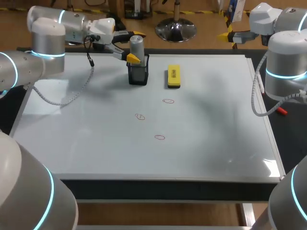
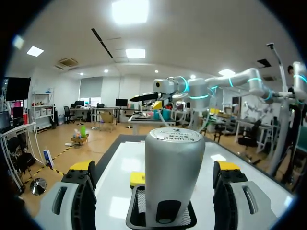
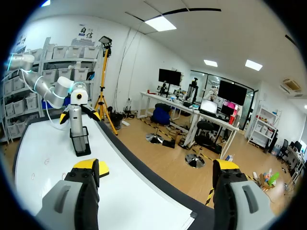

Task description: Pick up the inspection probe, press it on each red-marked spot on the whiteboard one by one, put down the probe, pick up the eraser, and wipe off all the red marks.

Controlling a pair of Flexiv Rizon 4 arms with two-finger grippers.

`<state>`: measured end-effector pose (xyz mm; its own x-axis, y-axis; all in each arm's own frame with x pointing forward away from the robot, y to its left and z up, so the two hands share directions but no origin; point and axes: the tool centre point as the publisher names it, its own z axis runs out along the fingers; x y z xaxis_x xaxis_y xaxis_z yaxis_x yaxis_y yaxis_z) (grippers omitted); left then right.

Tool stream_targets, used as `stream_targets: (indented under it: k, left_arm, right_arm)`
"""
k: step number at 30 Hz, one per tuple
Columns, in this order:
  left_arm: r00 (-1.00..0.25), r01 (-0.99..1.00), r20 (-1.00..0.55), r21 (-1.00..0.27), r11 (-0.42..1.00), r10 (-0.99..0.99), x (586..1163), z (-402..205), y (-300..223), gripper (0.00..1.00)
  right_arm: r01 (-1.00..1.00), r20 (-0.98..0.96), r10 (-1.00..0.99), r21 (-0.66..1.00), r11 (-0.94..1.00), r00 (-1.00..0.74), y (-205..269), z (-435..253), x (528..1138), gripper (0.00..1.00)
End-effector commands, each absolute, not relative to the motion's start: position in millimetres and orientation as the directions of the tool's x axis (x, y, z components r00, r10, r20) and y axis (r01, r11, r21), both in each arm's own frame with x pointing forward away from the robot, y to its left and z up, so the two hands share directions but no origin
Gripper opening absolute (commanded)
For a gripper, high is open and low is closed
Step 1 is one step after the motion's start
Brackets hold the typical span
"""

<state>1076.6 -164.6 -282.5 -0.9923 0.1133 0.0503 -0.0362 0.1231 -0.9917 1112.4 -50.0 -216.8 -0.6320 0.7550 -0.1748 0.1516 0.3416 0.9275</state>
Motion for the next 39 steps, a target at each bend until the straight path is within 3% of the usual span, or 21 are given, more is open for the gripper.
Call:
stream_targets:
  k: [1, 33, 36, 38, 39]
  left_arm:
    - [-0.993, -0.034, 0.047, -0.991, 0.126, 0.105, 1074.4, -281.8, -173.8, 1.0]
    - [-0.998, -0.044, 0.05, -0.989, 0.14, 0.038, 1070.0, -286.4, -175.9, 1.0]
    - [-0.998, -0.047, 0.052, -0.989, 0.138, 0.037, 1070.6, -287.3, -175.9, 0.71]
    - [-0.998, -0.046, 0.052, -0.989, 0.138, 0.04, 1070.8, -287.5, -175.9, 0.45]
    - [-0.998, -0.045, 0.051, -0.989, 0.138, 0.041, 1070.9, -287.5, -175.9, 0.39]
  right_arm:
    - [0.151, -0.175, 0.755, 0.928, 0.341, -0.632, -50.2, -217.0, 1112.7, 1.0]
    - [0.151, -0.175, 0.755, 0.928, 0.341, -0.632, -50.2, -217.0, 1112.7, 1.0]
    - [0.151, -0.175, 0.755, 0.928, 0.341, -0.632, -50.2, -217.0, 1112.7, 1.0]
    - [0.151, -0.175, 0.755, 0.928, 0.341, -0.632, -50.2, -217.0, 1112.7, 1.0]
    - [0.151, -0.175, 0.755, 0.928, 0.341, -0.632, -50.2, -217.0, 1112.7, 1.0]
